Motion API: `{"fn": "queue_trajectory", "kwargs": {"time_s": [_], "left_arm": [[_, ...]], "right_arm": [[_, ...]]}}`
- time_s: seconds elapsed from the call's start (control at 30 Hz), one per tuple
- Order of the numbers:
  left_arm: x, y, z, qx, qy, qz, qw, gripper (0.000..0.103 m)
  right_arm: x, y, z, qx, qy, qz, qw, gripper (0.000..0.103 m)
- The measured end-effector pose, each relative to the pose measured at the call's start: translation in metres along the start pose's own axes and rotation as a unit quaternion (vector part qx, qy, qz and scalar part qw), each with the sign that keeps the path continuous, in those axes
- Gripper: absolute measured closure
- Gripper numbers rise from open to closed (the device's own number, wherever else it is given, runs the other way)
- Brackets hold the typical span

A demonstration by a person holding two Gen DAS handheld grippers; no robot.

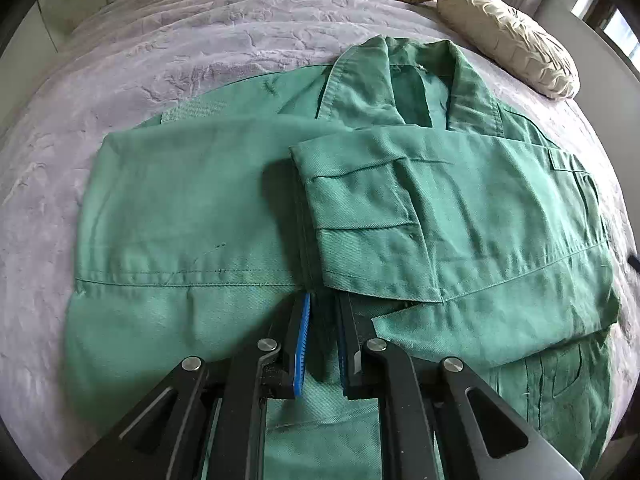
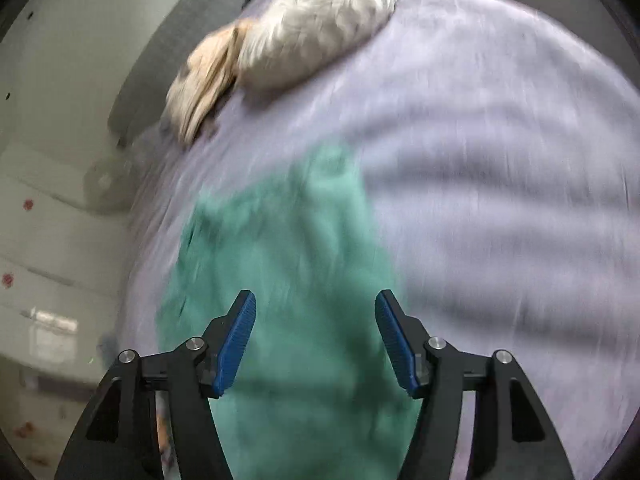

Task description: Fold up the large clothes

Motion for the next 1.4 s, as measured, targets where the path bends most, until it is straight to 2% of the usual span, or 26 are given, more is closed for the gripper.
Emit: {"fn": "queue_trajectory", "kwargs": {"time_s": [0.07, 0.17, 0.2, 0.23, 0.33, 0.4, 0.53, 0.63, 0.7, 0.77, 0.97, 1.0, 1.07, 1.13, 1.23, 1.27, 1.3, 1.33, 1.4], "left_arm": [[0.001, 0.000, 0.001, 0.001, 0.000, 0.001, 1.0000, 0.089], [0.000, -0.001, 0.000, 0.000, -0.001, 0.002, 1.0000, 0.089], [0.002, 0.000, 0.001, 0.000, -0.002, 0.004, 1.0000, 0.089], [0.003, 0.000, 0.001, 0.001, -0.002, 0.005, 1.0000, 0.089], [0.004, 0.002, 0.003, 0.005, 0.001, 0.008, 1.0000, 0.089], [0.005, 0.006, 0.003, 0.007, 0.001, 0.014, 0.9999, 0.089], [-0.001, 0.000, 0.002, 0.008, 0.004, 0.018, 0.9998, 0.088], [-0.017, -0.012, 0.000, 0.013, 0.012, 0.052, 0.9985, 0.089], [-0.027, -0.022, -0.003, 0.013, 0.005, 0.044, 0.9989, 0.089], [-0.030, -0.031, -0.006, 0.014, 0.005, 0.039, 0.9991, 0.089], [0.001, -0.041, -0.004, 0.028, 0.027, 0.011, 0.9992, 0.088], [0.005, -0.038, -0.005, 0.028, 0.027, 0.007, 0.9992, 0.088], [0.012, -0.029, -0.006, 0.024, 0.025, -0.001, 0.9994, 0.088], [0.016, -0.018, -0.009, 0.013, 0.023, 0.005, 0.9996, 0.088], [0.014, -0.010, -0.008, 0.012, 0.019, 0.009, 0.9997, 0.088], [0.013, -0.010, -0.007, 0.012, 0.017, 0.011, 0.9997, 0.088], [0.012, -0.010, -0.007, 0.011, 0.015, 0.012, 0.9998, 0.088], [0.011, -0.009, -0.007, 0.009, 0.013, 0.011, 0.9998, 0.088], [0.008, -0.005, -0.007, 0.008, 0.013, 0.018, 0.9997, 0.088]], "right_arm": [[0.013, 0.028, 0.023, -0.011, 0.006, -0.022, 1.000, 0.037], [0.024, 0.067, 0.039, -0.039, 0.032, -0.019, 0.999, 0.043], [0.027, 0.075, 0.039, -0.057, 0.038, -0.015, 0.998, 0.076], [0.026, 0.082, 0.037, -0.073, 0.041, -0.009, 0.996, 0.099], [0.025, 0.081, 0.041, -0.059, -0.005, -0.054, 0.997, 0.099], [0.039, 0.088, 0.038, -0.068, -0.016, -0.086, 0.994, 0.099], [0.050, 0.087, 0.036, -0.063, 0.020, -0.072, 0.995, 0.099], [0.050, 0.058, 0.030, -0.047, 0.045, -0.070, 0.995, 0.099], [0.051, 0.032, 0.022, -0.040, 0.036, -0.079, 0.995, 0.098], [0.045, 0.009, 0.008, -0.037, 0.014, -0.086, 0.995, 0.094], [0.016, -0.016, -0.041, -0.063, -0.023, -0.064, 0.996, 0.092], [0.015, -0.017, -0.047, -0.065, -0.010, -0.059, 0.996, 0.092], [0.018, -0.020, -0.061, -0.071, 0.049, -0.016, 0.996, 0.091], [0.022, -0.017, -0.074, -0.078, 0.092, 0.009, 0.993, 0.068], [0.038, -0.010, -0.078, -0.060, 0.142, 0.020, 0.988, 0.066], [0.047, -0.008, -0.077, -0.049, 0.175, 0.032, 0.983, 0.068], [0.055, -0.007, -0.075, -0.038, 0.207, 0.044, 0.977, 0.086], [0.062, -0.007, -0.074, -0.026, 0.235, 0.054, 0.970, 0.098], [0.072, -0.005, -0.079, -0.019, 0.263, 0.046, 0.964, 0.098]]}}
Point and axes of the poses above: each gripper's, at about its wrist camera, not at the fingertips, and y roughly the way its jaws point, x to its right, z to its top, the point moved 9 cm from there along y, roughly the way its jaws point, and after that the axes turned 4 degrees about -y, right-handed, at the moved point
